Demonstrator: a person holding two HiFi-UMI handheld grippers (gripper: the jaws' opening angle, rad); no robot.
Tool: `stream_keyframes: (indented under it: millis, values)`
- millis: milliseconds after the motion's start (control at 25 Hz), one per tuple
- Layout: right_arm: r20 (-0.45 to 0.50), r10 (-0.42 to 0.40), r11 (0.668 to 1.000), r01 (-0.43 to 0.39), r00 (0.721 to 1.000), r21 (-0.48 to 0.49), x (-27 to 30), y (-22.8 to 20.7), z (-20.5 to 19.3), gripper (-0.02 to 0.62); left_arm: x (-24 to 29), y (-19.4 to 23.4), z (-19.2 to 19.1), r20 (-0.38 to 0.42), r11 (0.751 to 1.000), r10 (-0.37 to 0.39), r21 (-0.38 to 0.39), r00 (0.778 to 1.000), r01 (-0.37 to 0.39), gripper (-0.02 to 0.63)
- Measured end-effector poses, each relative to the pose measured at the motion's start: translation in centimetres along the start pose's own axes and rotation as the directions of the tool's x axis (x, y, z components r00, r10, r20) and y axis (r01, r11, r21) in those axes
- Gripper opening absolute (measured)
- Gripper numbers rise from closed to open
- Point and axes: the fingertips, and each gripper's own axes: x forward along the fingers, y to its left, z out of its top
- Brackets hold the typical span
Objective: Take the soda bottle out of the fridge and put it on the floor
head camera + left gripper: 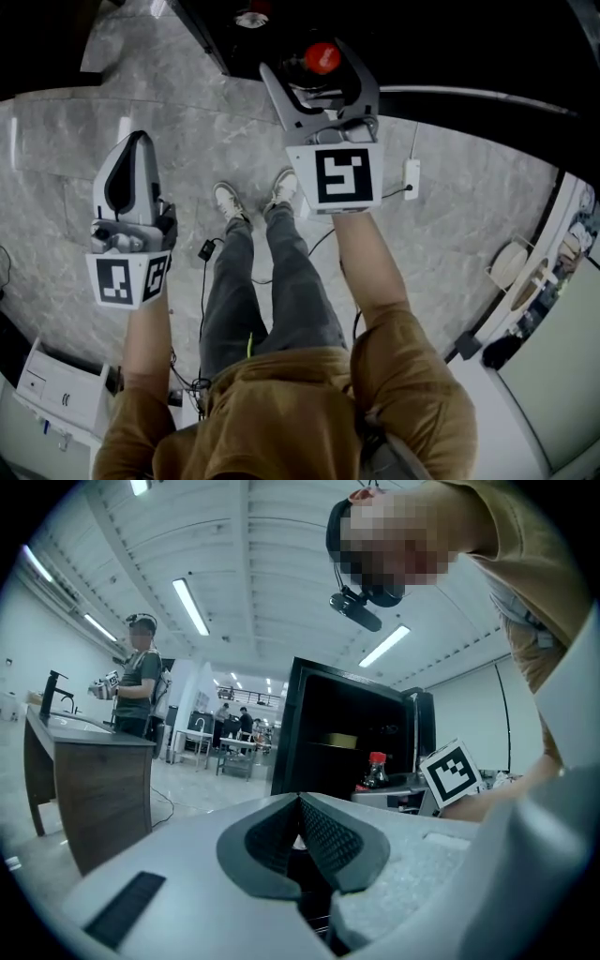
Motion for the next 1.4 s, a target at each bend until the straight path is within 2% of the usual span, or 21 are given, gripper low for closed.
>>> stream_keyframes:
  millis: [440, 680, 960, 1400]
  values:
    - [-0.044, 0.086, 0.996, -0.087, 0.995, -0.014, -0.1, 4.1, -4.8, 0.307, -1.8, 1.6, -4.3, 0.005, 0.999, 0.049, 0.015, 0.999, -0.049, 0.002]
    - [-0.036, 0.130, 0.991, -0.131, 0.991, -0.039, 0.9, 6.5, -9.2, 0.306, -2.4, 2.7, -9.9, 0.009, 0.998, 0.066, 0.024, 0.998, -0.066, 0.002]
    - [-0.033, 0.168, 0.985, -0.170, 0.985, -0.037, 2.9, 9.2, -16.4, 0.307, -2.5, 5.0, -17.6, 0.012, 0.995, 0.095, 0.039, 0.995, -0.095, 0.002]
    - [-0.044, 0.258, 0.965, -0.259, 0.965, -0.043, 7.3, 14.4, -26.9, 0.306, -1.5, 8.3, -27.7, 0.006, 0.994, 0.077, 0.073, 0.997, -0.077, 0.002]
